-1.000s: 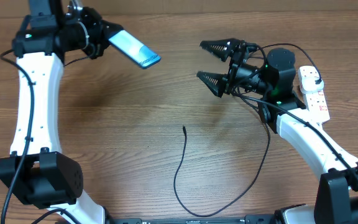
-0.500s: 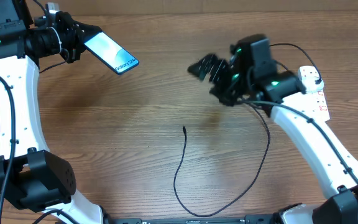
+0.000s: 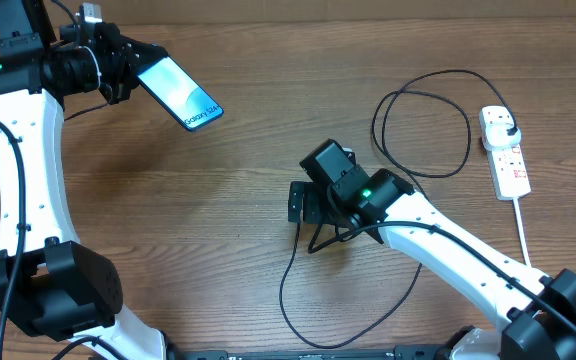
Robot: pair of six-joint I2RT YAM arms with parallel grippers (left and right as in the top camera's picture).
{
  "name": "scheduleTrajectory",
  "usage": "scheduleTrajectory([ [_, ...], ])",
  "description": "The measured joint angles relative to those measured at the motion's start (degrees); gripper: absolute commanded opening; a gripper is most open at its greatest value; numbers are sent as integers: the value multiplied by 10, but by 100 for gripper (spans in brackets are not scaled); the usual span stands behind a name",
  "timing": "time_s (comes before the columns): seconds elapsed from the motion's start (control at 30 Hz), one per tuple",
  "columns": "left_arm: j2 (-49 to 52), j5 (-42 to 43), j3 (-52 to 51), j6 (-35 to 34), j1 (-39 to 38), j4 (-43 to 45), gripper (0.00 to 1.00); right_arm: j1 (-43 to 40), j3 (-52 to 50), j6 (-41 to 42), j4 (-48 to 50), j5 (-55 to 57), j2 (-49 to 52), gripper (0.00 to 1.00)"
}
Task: Plug charger to phone and switch on socket
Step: 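Lower the right gripper onto the black cable's USB-C end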
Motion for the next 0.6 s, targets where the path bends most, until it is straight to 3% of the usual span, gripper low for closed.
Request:
scheduleTrajectory([
  [0.3,0,0,0,11,0,-8,4,0,-31,-5,46,0,16,100],
  [0.6,0,1,0,17,0,-7,4,0,21,-19,5,-5,145,97],
])
